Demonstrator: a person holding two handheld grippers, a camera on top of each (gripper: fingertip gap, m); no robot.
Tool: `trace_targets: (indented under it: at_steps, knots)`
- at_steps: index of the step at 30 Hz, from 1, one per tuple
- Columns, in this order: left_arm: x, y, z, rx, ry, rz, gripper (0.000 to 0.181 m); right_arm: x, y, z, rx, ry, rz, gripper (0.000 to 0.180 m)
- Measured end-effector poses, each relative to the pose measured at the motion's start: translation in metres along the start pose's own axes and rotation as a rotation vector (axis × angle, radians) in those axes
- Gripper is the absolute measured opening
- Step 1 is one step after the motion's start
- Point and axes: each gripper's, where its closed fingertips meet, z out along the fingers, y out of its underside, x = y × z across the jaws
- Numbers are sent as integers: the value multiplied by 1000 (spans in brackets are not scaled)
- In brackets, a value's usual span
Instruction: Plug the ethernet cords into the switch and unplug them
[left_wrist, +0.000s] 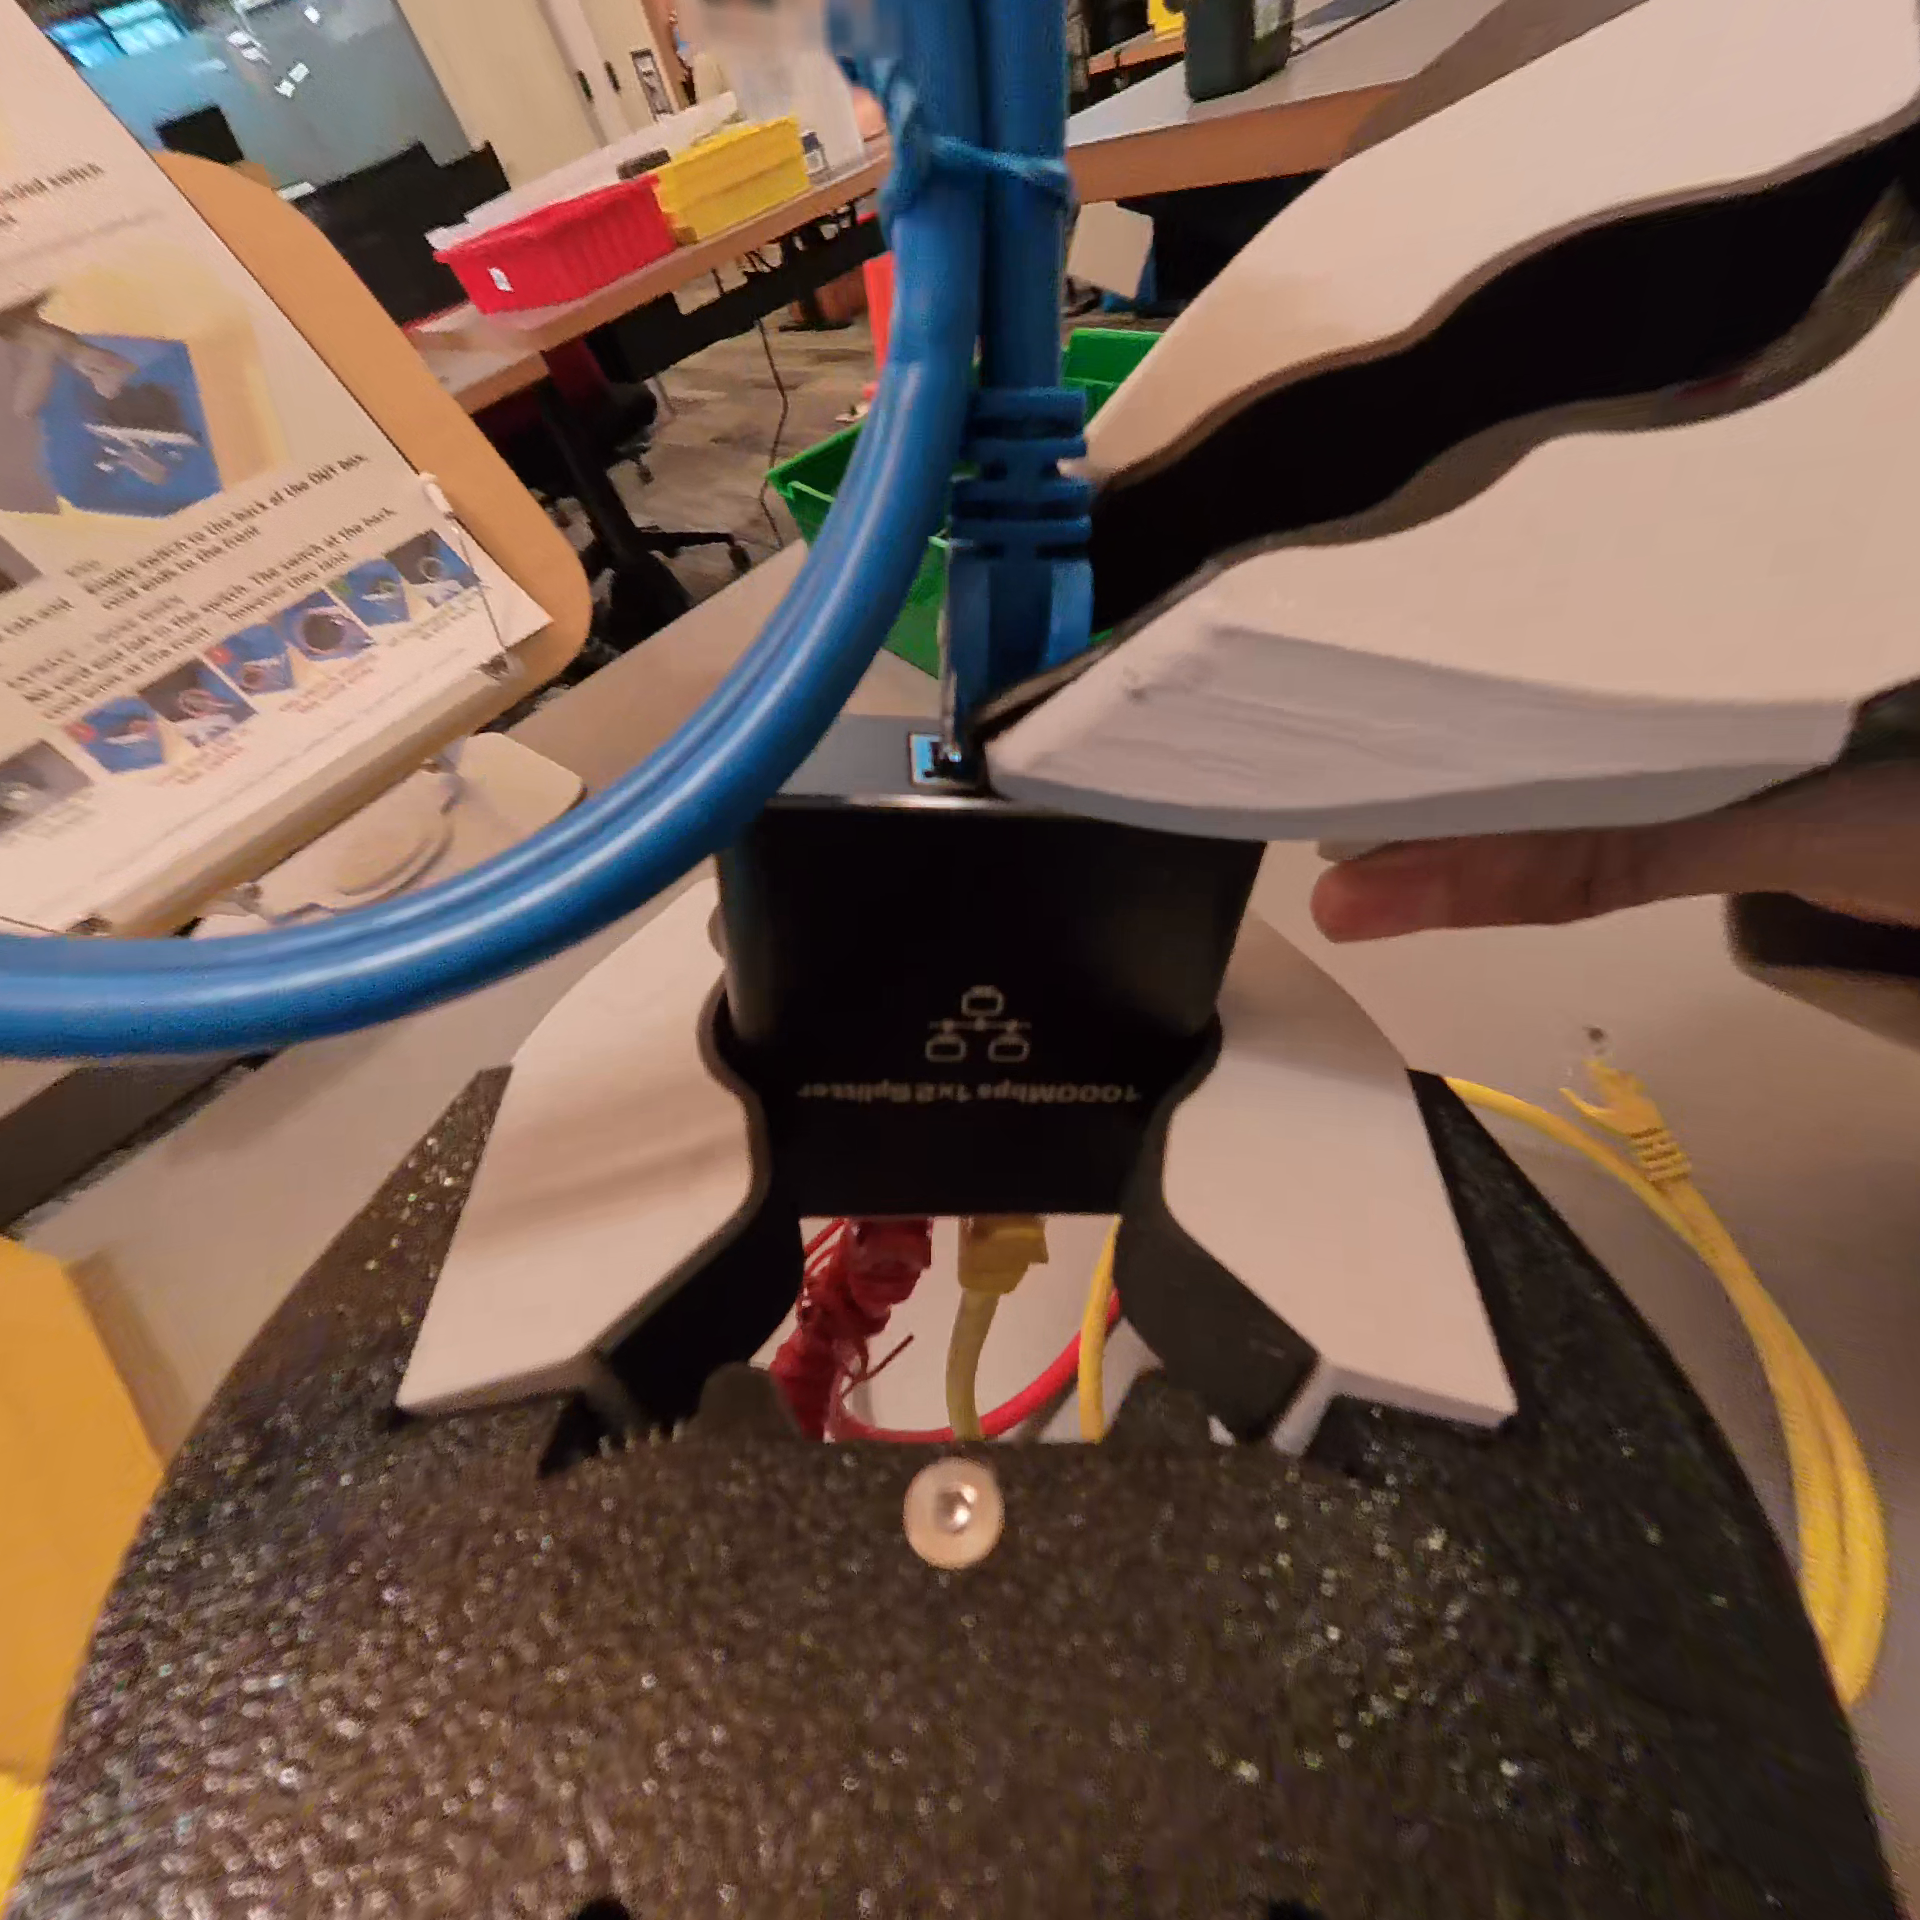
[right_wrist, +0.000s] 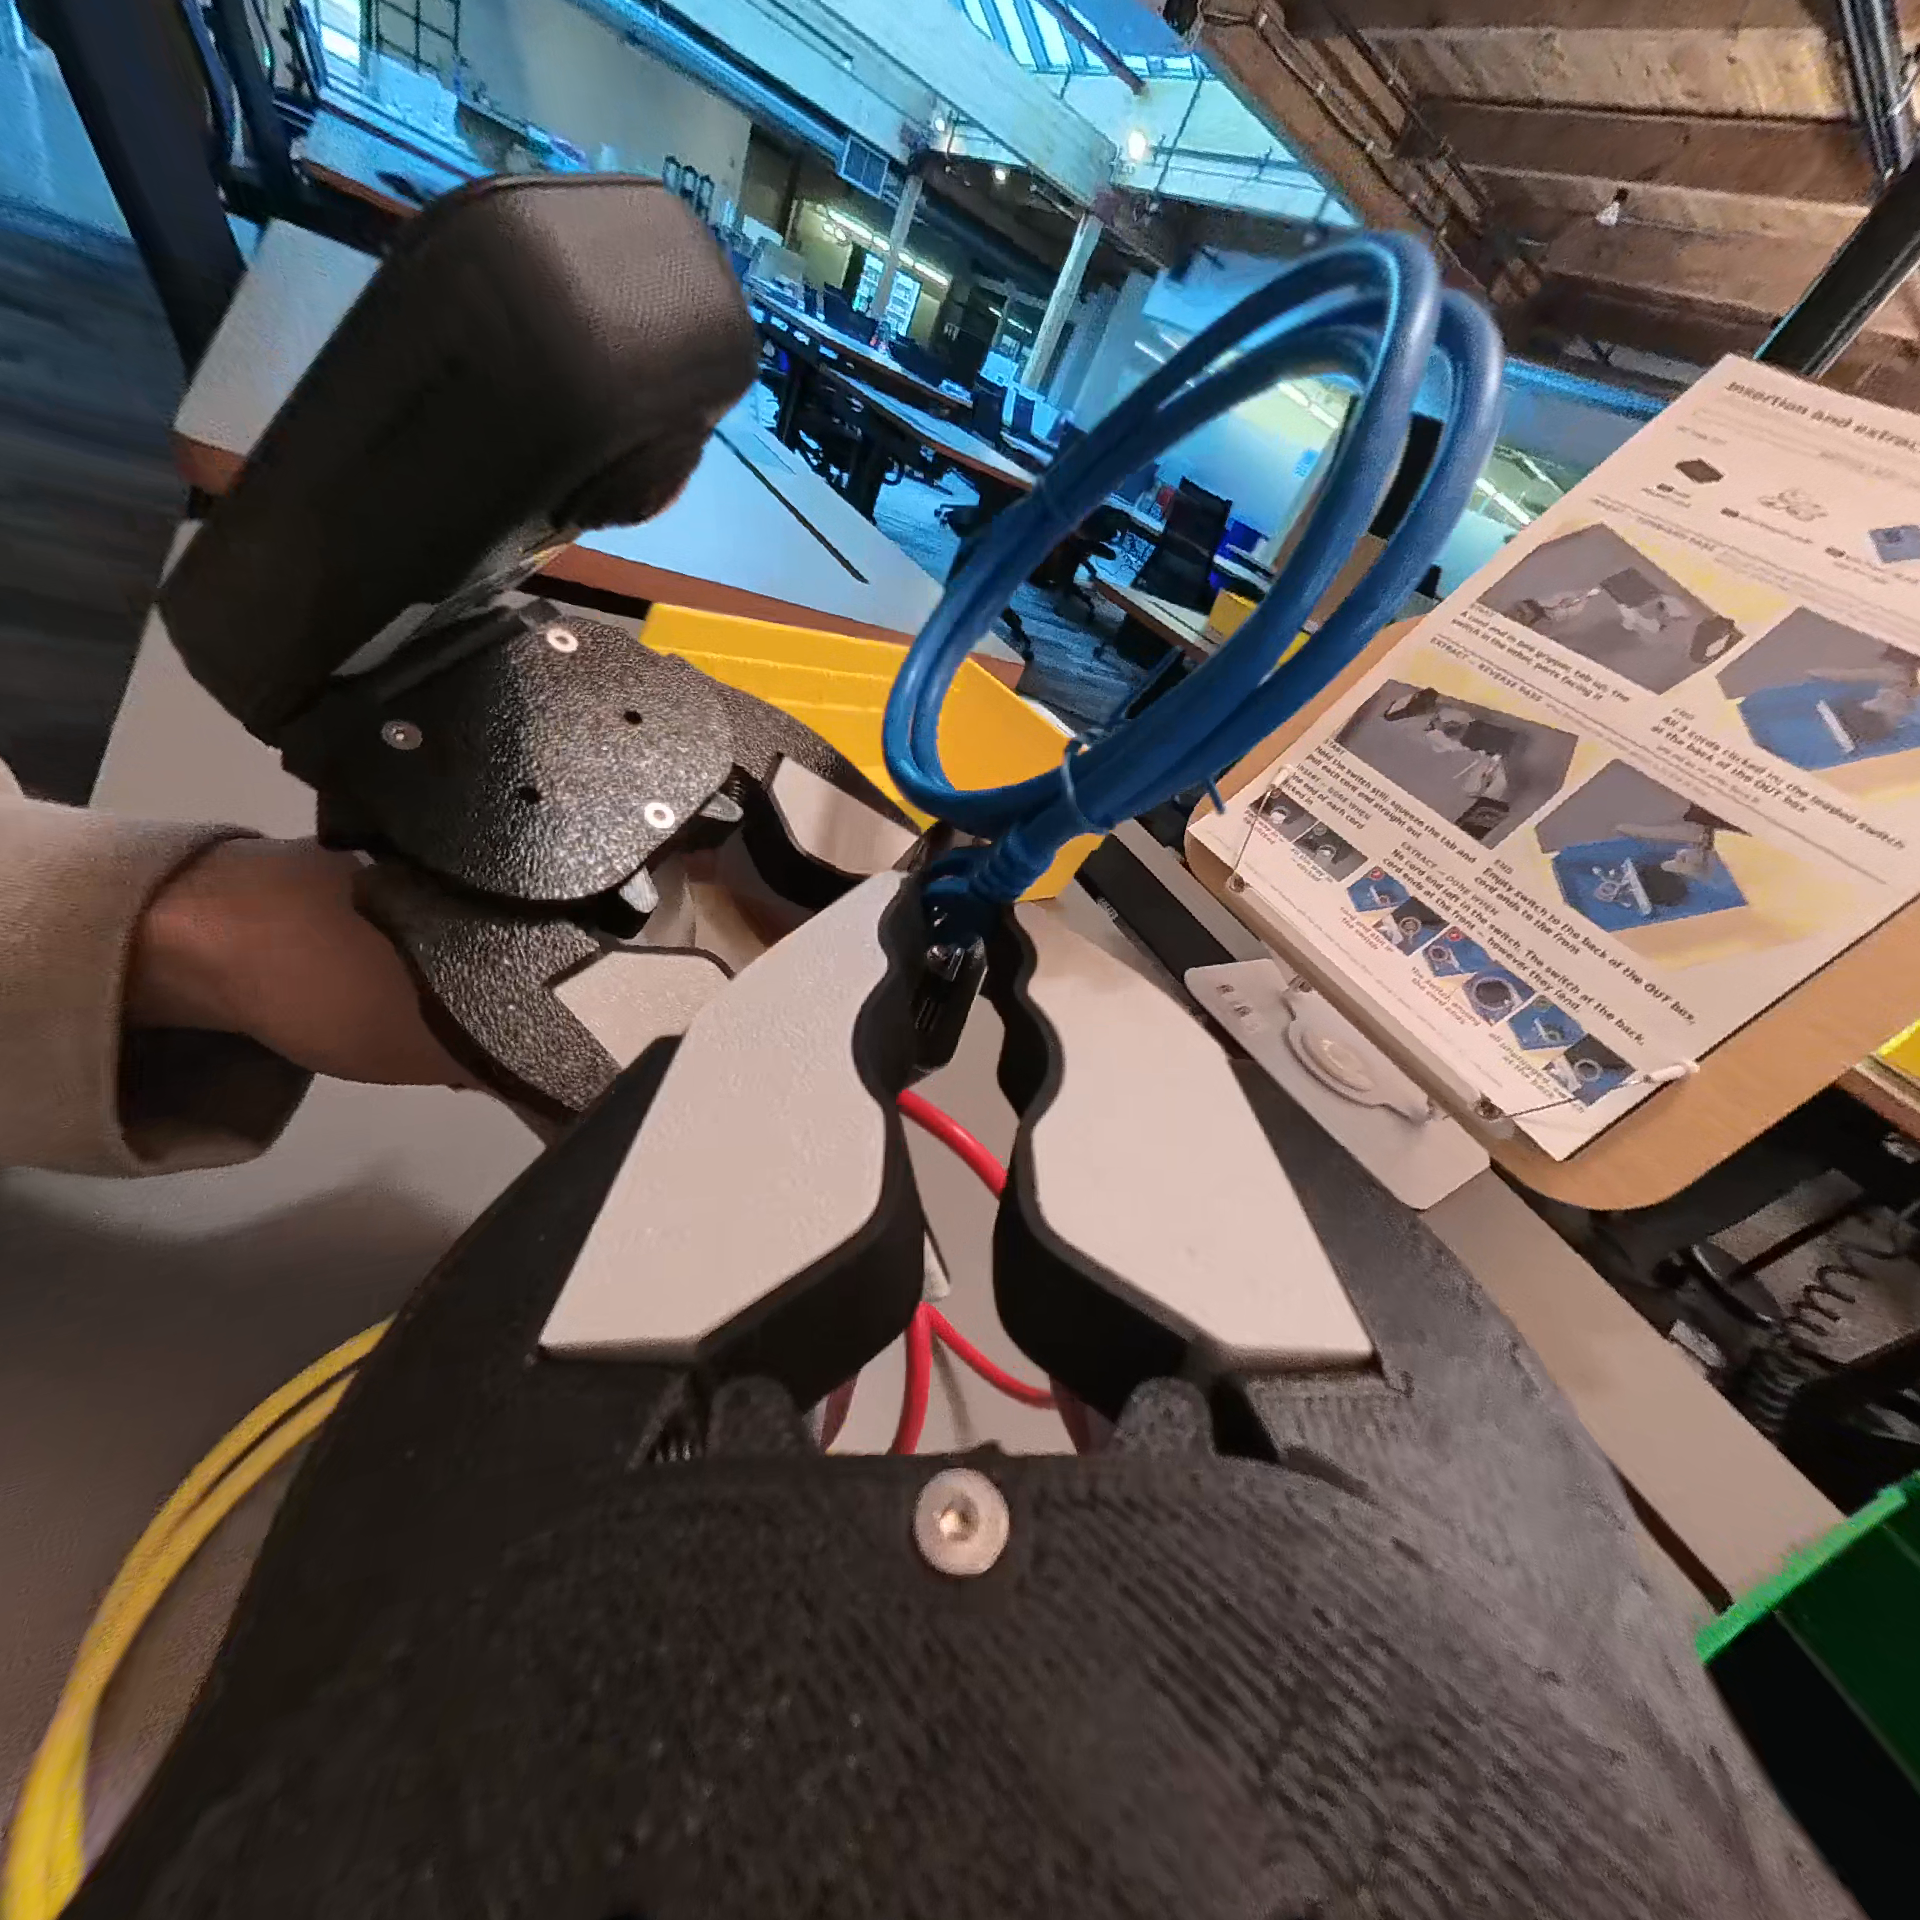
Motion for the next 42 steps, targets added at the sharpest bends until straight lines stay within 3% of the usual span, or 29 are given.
trace_targets:
  at_steps: [12, 14, 15, 16, 17, 19, 22, 25, 29, 33, 37, 39, 42]
  knots:
    - [-18, 4, 1, 14, -156, 118, 76, -2, 5, 6, -35, -5, -49, 14]
    - [-28, 32, 3, -82, -208, 169, 77, 27, -20, -16, 44, 144, -73, 13]
    - [-28, 39, -1, -46, -205, 91, 77, 45, -26, -28, 90, 177, -30, 13]
    - [-26, 24, -12, 58, -191, -51, 76, 53, -11, -29, 66, 162, 25, 14]
    - [-23, 1, -19, 116, -171, -72, 76, 55, 1, -25, 61, 135, 85, 14]
    - [-21, -20, -13, 56, -144, 83, 76, 53, 1, -24, 37, 132, 93, 13]
    - [-29, -31, -11, 63, -96, 58, 76, 82, 10, -43, -16, 228, 98, 14]
    - [-32, -31, -16, 74, -82, 12, 76, 136, 30, -96, -85, 402, 133, 14]
    - [-32, -28, -20, 75, -75, -13, 76, 189, 87, -154, -306, 529, 188, 13]
    - [-38, -33, -25, 96, -75, -48, 76, 204, 154, -169, -497, 420, 365, 14]
    - [-41, -32, -24, 89, -70, -65, 76, 195, 192, -166, -555, 284, 682, 13]
    - [-41, -31, -23, 85, -68, -65, 76, 196, 210, -171, -635, 305, 748, 14]
    - [-40, -29, -23, 82, -63, -71, 76, 211, 223, -185, -706, 448, 697, 50]
